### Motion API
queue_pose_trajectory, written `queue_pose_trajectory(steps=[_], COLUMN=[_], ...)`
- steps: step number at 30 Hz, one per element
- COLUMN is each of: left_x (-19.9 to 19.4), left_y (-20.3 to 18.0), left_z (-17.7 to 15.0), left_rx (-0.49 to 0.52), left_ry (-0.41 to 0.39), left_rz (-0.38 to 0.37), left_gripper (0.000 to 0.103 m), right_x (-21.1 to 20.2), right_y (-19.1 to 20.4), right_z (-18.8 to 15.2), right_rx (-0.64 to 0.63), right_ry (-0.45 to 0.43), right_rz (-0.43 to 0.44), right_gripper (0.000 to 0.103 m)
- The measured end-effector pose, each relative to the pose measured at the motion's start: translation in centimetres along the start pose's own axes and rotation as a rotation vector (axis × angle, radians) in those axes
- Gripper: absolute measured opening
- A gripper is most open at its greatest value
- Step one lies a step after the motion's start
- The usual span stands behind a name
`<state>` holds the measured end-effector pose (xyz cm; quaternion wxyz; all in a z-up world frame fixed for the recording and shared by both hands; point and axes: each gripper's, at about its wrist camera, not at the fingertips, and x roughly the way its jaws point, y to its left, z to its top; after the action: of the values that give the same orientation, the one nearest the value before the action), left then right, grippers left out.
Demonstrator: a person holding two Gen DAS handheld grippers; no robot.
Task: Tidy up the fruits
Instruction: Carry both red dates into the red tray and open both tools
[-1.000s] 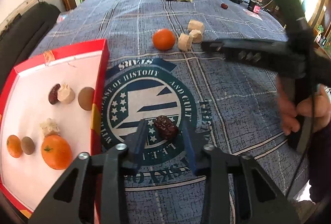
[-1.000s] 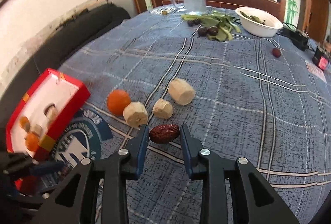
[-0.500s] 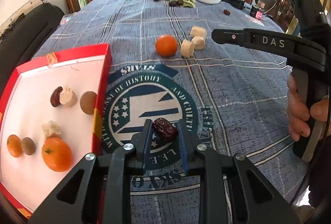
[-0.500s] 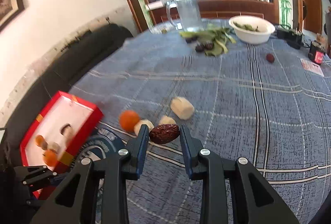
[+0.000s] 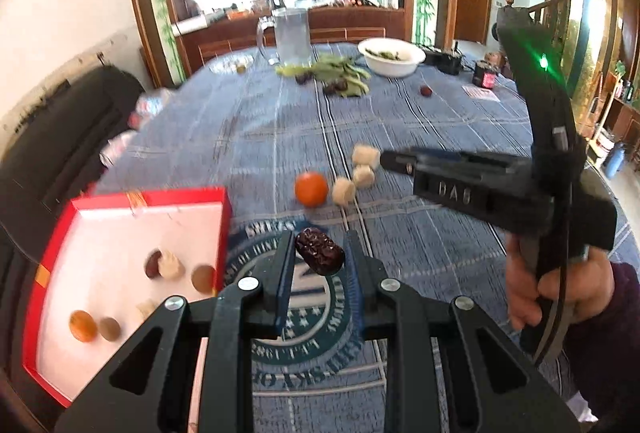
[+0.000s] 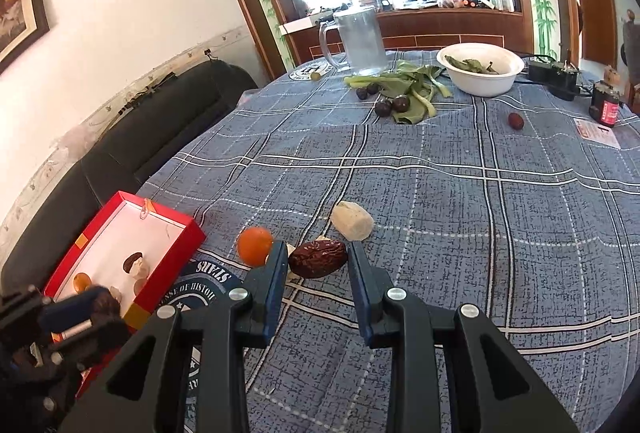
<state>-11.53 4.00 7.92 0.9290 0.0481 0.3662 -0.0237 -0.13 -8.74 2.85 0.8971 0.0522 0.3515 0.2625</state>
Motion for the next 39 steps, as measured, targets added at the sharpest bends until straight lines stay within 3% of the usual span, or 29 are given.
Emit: queue_pose_trajectory(steps=[12, 29, 33, 39], left_x=[-1.0, -4.3, -4.7, -5.0], left_y=[1.5, 7.6, 9.7, 12.6], left_z=[-0.2, -1.7, -2.4, -3.5], left_rx=[-0.001, -0.077, -0.100, -0.140], left_ry=[-0.053, -0.160, -0.166, -0.165], left_rz=[0.118, 0.272, 0.310, 0.379], left_gripper=[0.026, 0.026, 0.026, 0.026], right_x=[-0.3, 0.8, 0.4, 0.8], right_y=[-0.1, -2.0, -0.2, 6.9], right_z=[0.0, -0.4, -0.3, -1.3], right_rx=[-0.015, 0.038, 0.049, -0.028], right_ry=[-0.026, -0.035, -0.033, -0.016], right_rz=[-0.035, -0.180, -0.134, 0.011], right_gripper=[0.030, 0.030, 0.030, 0.029])
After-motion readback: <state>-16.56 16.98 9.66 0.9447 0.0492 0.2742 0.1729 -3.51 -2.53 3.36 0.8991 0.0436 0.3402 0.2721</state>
